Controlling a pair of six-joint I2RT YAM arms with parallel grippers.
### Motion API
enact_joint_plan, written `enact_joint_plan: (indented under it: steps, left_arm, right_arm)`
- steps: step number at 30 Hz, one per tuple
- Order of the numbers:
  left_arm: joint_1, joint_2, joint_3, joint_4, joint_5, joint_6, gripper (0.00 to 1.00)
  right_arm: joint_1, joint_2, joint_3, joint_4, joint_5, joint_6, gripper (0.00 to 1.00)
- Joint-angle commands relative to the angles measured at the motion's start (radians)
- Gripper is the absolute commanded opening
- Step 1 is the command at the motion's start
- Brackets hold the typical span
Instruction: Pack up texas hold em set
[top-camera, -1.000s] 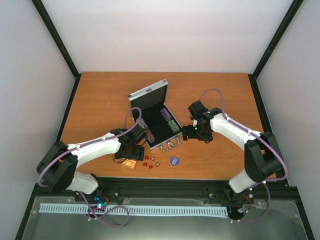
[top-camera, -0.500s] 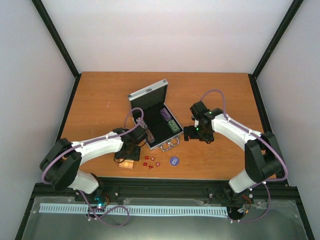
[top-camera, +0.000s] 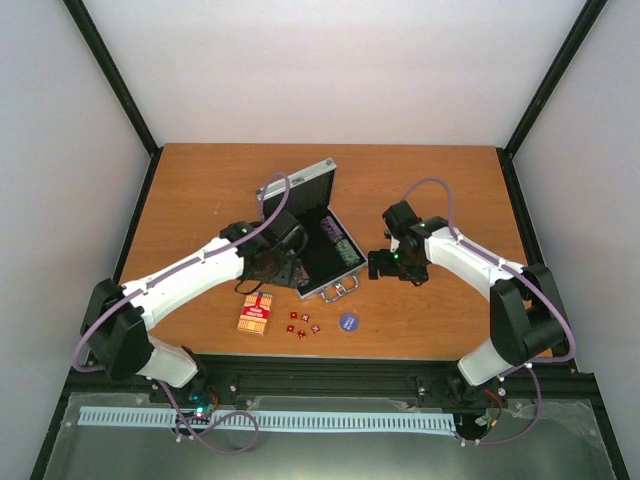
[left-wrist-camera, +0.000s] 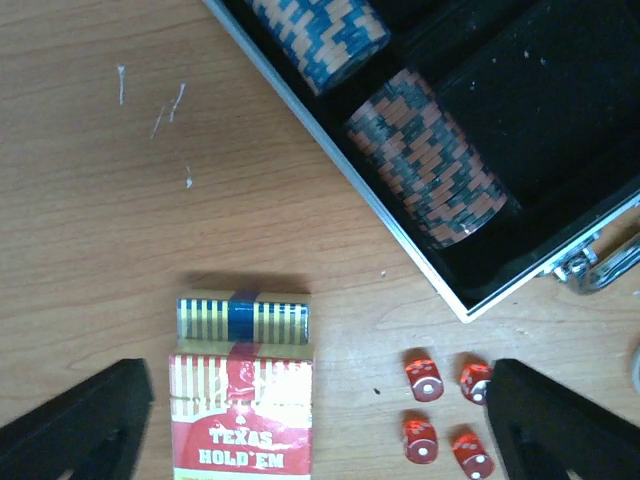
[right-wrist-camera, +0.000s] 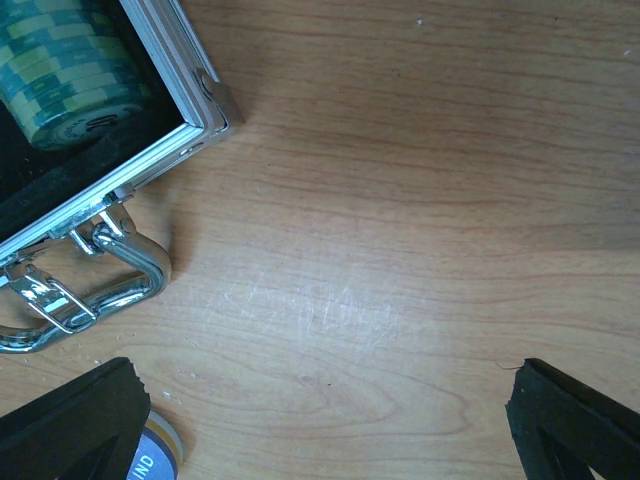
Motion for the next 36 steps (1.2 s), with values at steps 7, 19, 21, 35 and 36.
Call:
enact_joint_plan:
  steps: [7, 19, 21, 35, 36]
  left_arm:
    - [-0.01, 0.064, -0.047, -0.054, 0.049, -0.059, 1.0]
    - [0.006, 0.07, -0.245, 0.046, 0.077, -0.186, 1.0]
    - [0.008, 0.069, -0.252, 0.054, 0.076, -0.183, 0.99]
    - [0.014, 0.098, -0.265, 0.076, 0.078, -0.175, 0.86]
    - [0.014, 0.104, -0.266, 0.076, 0.08, -0.173, 0.83]
  right_arm:
    - [-0.022, -0.035, -0.019, 0.017, -0.018, -0.028, 1.0]
    - [-0.036, -0.015, -0.027, 0.016, -0.04, -0.057, 1.0]
    - [-0.037, -0.01, -0.028, 0.017, -0.044, -0.06, 1.0]
    - [-0.045, 0.004, -0.043, 0.025, -0.052, -0.062, 1.0]
    - [-0.046, 0.005, -0.043, 0.026, -0.053, -0.062, 1.0]
